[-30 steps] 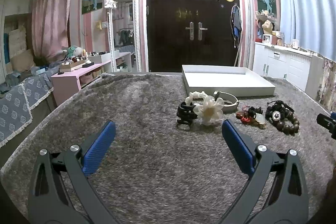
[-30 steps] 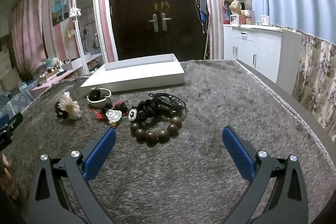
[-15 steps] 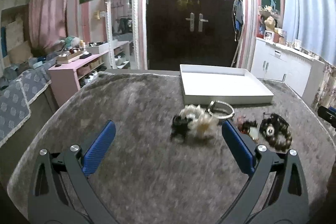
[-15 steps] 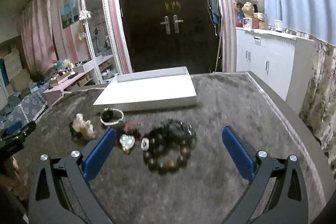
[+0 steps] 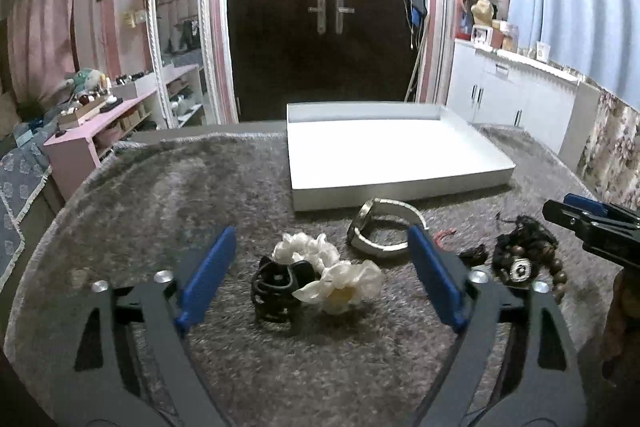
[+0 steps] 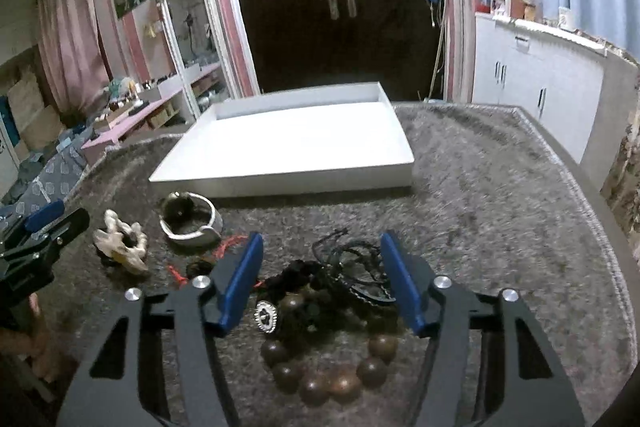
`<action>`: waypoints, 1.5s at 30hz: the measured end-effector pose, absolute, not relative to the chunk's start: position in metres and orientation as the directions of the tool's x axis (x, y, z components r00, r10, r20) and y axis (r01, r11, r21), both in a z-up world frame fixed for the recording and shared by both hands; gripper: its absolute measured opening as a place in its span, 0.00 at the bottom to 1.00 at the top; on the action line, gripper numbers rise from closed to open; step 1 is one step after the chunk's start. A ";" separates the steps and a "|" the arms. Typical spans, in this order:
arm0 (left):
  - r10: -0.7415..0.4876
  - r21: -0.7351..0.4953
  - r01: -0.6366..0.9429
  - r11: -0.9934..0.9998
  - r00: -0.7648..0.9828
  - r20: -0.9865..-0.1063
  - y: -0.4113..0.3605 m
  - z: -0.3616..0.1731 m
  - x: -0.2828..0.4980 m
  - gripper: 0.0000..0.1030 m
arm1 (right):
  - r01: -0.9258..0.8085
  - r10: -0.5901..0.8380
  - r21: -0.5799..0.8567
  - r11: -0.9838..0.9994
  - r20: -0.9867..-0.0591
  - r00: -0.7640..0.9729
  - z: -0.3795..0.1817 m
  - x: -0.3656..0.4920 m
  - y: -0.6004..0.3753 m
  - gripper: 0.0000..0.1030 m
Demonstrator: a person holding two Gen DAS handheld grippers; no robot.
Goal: Organize jewelry
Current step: 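Grasp the white flower scrunchie with the left tool while the right tool grasps the black braided cord bracelet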
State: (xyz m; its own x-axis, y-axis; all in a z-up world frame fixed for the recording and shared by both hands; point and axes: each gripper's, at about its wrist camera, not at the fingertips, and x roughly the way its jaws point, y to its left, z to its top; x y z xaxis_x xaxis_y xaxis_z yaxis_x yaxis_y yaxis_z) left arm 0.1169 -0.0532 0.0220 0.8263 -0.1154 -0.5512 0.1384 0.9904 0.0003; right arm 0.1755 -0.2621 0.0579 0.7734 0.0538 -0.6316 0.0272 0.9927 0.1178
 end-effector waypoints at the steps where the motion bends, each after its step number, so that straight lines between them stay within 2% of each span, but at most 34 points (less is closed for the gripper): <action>1: -0.115 -0.002 0.138 0.990 0.816 -0.567 -0.053 0.017 0.123 0.65 | 0.024 0.065 0.129 0.991 -0.642 0.764 0.053 0.180 -0.263 0.49; 3: -0.115 -0.012 0.133 0.991 0.800 -0.589 -0.051 0.011 0.130 0.59 | 0.024 0.076 0.142 0.990 -0.655 0.751 0.047 0.185 -0.266 0.47; 9: -0.117 -0.039 0.118 0.992 0.782 -0.612 -0.046 0.000 0.141 0.54 | 0.019 0.083 0.141 0.990 -0.678 0.730 0.036 0.196 -0.265 0.44; 12: -0.126 -0.052 0.120 0.991 0.767 -0.629 -0.047 -0.002 0.143 0.53 | 0.016 0.096 0.153 0.988 -0.692 0.715 0.030 0.199 -0.266 0.38; 14: -0.125 -0.051 0.120 0.992 0.768 -0.628 -0.048 -0.003 0.144 0.53 | 0.013 0.105 0.162 0.987 -0.698 0.708 0.027 0.201 -0.266 0.29; 18: -0.127 -0.050 0.123 0.991 0.767 -0.629 -0.048 -0.004 0.144 0.53 | 0.017 0.108 0.166 0.986 -0.709 0.697 0.022 0.204 -0.267 0.24; 22: -0.136 -0.057 0.129 0.990 0.762 -0.633 -0.051 -0.005 0.145 0.53 | 0.028 0.103 0.174 0.984 -0.698 0.709 0.023 0.201 -0.271 0.14; 26: -0.133 -0.043 0.137 0.990 0.761 -0.635 -0.055 -0.006 0.146 0.53 | 0.025 0.106 0.176 0.984 -0.694 0.712 0.023 0.201 -0.272 0.12; 29: -0.134 -0.035 0.145 0.989 0.759 -0.637 -0.057 -0.006 0.145 0.44 | 0.025 0.108 0.180 0.983 -0.692 0.714 0.023 0.201 -0.273 0.12; 39: -0.149 -0.025 0.172 0.985 0.764 -0.628 -0.064 -0.003 0.139 0.44 | 0.023 0.114 0.186 0.982 -0.690 0.715 0.023 0.199 -0.274 0.12; 41: -0.148 -0.030 0.167 0.985 0.758 -0.635 -0.063 -0.006 0.141 0.40 | 0.023 0.112 0.183 0.983 -0.692 0.713 0.022 0.199 -0.274 0.12; 45: -0.153 -0.033 0.173 0.984 0.745 -0.650 -0.065 -0.011 0.144 0.25 | 0.027 0.114 0.189 0.982 -0.697 0.708 0.020 0.200 -0.276 0.11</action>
State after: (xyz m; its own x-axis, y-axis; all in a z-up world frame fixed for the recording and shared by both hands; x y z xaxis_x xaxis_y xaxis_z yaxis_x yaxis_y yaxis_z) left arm 0.1442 -0.0651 -0.0114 0.7446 -0.1531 -0.6498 0.1733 0.9843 -0.0333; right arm 0.1998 -0.2758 0.0202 0.7083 0.1144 -0.6966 0.0271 0.9817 0.1887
